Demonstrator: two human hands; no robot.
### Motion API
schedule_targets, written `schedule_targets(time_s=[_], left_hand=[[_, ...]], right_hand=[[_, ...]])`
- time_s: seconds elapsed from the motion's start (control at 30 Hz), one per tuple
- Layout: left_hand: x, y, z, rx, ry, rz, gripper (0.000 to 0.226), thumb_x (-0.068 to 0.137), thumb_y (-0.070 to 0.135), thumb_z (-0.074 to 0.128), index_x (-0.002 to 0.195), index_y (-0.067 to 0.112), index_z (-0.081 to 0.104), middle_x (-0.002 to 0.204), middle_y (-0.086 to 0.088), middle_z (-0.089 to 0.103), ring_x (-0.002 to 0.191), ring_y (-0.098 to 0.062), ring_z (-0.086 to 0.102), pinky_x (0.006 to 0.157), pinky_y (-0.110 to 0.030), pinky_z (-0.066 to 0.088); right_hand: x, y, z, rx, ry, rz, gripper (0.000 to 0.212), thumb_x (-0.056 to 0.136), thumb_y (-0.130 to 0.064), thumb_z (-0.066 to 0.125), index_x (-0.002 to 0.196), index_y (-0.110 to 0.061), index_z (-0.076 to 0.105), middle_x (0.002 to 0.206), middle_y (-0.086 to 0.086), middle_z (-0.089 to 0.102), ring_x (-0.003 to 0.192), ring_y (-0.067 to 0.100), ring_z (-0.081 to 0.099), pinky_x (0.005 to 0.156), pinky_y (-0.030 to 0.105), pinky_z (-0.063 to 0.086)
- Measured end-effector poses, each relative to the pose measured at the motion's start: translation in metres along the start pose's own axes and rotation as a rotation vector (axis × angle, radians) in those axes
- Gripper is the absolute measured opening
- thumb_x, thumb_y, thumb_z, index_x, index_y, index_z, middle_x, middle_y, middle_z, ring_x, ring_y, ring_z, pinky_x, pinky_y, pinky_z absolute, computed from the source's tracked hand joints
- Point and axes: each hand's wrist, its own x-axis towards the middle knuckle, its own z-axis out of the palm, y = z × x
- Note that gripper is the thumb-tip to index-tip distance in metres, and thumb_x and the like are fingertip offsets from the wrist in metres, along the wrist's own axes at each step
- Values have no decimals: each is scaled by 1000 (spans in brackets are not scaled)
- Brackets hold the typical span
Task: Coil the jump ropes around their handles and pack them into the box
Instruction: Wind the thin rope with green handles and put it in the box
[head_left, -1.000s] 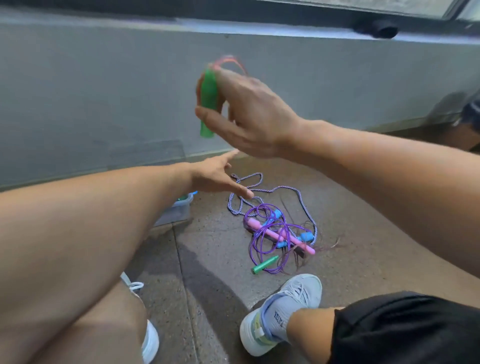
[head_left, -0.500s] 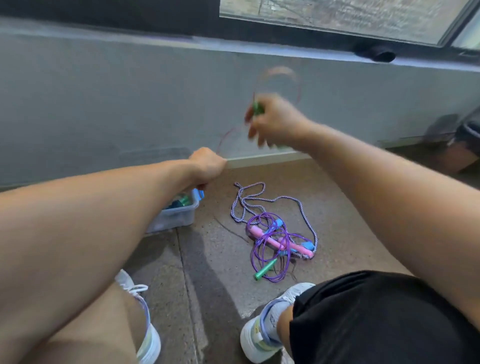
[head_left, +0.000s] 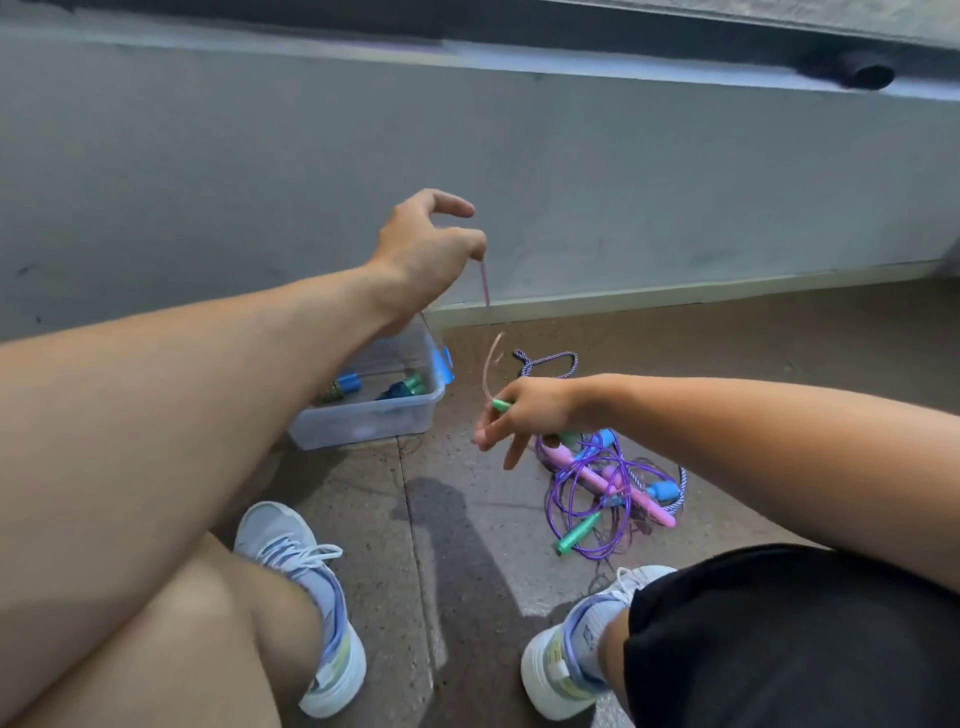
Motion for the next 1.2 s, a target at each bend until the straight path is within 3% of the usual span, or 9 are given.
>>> schedule_targets(time_s=[0.1,0.2,0.37,0.5,0.6,0.7,0.87,1.0,1.2], left_hand=[[5,-17,-20,386,76,90,33,73,36,68,106,33,63,79,2,63,79,-23,59,76,-32,50],[9,-47,-56,981,107,77,37,80,41,68,115,33,62,112,-6,68,110,-31,62,92,-37,45],[8,-84,-108,1571,-152,-127,38,75,29,71,112,24,64,112,-4,69,105,-27,66,83,-35,50],[7,-87,-102,1265,-362,-42,28,81,32,72,108,30,66,112,4,70,105,-21,64,89,-32,51],[-5,-73,-72,846,-610,-66,14,81,28,80,93,31,72,91,9,74,85,-10,68,71,-21,49],[-13,-63,-45,632,-779,-151,33,83,16,78,113,27,67,95,2,77,87,-12,73,68,-22,53],[-11,-60,-37,606,-767,-92,12,91,25,71,102,21,71,91,3,77,85,-12,74,60,-19,51],[-9,-62,-48,680,-741,-87,23,94,34,67,83,17,77,79,0,77,70,-10,71,69,-23,53],[-8,-60,-49,911,-649,35,17,97,39,61,88,37,75,70,16,74,67,-6,70,62,-25,49]], right_hand=[[6,5,4,-124,-129,80,12,97,-28,62,92,-18,65,90,0,75,74,19,72,41,15,29],[4,18,-4,-290,-147,216,11,95,-28,65,93,-18,66,88,-1,73,64,13,69,45,14,32],[-11,36,-26,-348,-145,301,14,98,-26,59,101,-14,66,88,-3,73,58,8,69,47,17,33],[-15,5,-30,20,-57,89,9,95,-25,66,95,-17,65,80,-1,75,62,13,66,40,16,33],[-14,-28,-34,184,-39,-51,11,93,-29,69,90,-19,64,84,-1,73,56,9,59,40,19,32],[-15,-51,-36,228,-34,-113,10,93,-30,68,90,-21,67,86,-2,73,55,7,56,39,18,30],[-18,-68,-39,224,-108,-130,14,97,-30,62,93,-16,65,87,-3,73,57,6,58,35,15,27],[-19,-63,-40,145,-132,-38,13,94,-30,66,94,-16,66,82,-1,71,54,6,54,34,15,25],[-14,-51,-38,28,-186,61,13,94,-29,66,93,-16,68,83,0,72,53,5,50,38,14,28]])
